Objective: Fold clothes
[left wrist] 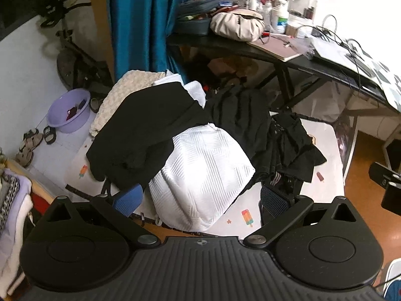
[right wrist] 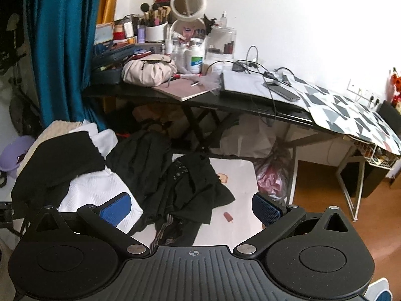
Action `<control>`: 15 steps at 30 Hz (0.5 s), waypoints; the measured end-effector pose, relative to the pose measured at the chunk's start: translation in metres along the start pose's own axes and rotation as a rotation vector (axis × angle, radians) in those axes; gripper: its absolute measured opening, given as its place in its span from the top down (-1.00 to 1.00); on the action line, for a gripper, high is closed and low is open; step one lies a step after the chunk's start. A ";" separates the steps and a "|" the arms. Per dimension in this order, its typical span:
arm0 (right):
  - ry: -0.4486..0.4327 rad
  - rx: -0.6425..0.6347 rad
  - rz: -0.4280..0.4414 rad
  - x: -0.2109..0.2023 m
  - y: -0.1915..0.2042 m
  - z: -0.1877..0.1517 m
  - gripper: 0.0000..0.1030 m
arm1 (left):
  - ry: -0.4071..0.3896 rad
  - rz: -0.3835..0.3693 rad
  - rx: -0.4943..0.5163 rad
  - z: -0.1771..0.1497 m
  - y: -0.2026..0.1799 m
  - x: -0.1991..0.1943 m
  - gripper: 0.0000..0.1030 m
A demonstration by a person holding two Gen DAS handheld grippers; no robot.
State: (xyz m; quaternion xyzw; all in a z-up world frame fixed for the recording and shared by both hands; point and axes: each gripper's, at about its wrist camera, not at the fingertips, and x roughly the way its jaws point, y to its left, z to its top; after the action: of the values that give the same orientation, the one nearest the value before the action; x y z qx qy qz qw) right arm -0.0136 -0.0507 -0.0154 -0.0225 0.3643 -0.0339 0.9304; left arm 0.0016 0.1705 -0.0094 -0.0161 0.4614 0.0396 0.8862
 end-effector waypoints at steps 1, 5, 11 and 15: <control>0.003 -0.004 0.000 0.000 0.001 0.000 -0.98 | 0.001 -0.004 0.004 0.001 0.000 0.000 -0.99; 0.008 -0.013 0.012 -0.002 0.005 0.005 -0.98 | -0.007 -0.020 0.001 0.004 0.002 -0.001 -0.99; -0.005 -0.024 0.035 -0.005 0.006 0.006 -0.98 | -0.008 -0.050 -0.019 0.003 0.004 0.001 -0.99; 0.003 -0.034 0.070 -0.006 0.011 0.004 -0.98 | 0.007 -0.067 -0.035 0.002 0.007 0.004 -0.99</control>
State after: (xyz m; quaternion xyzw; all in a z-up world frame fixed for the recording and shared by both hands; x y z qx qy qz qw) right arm -0.0144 -0.0387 -0.0095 -0.0254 0.3668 0.0047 0.9299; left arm 0.0050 0.1778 -0.0119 -0.0469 0.4629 0.0181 0.8850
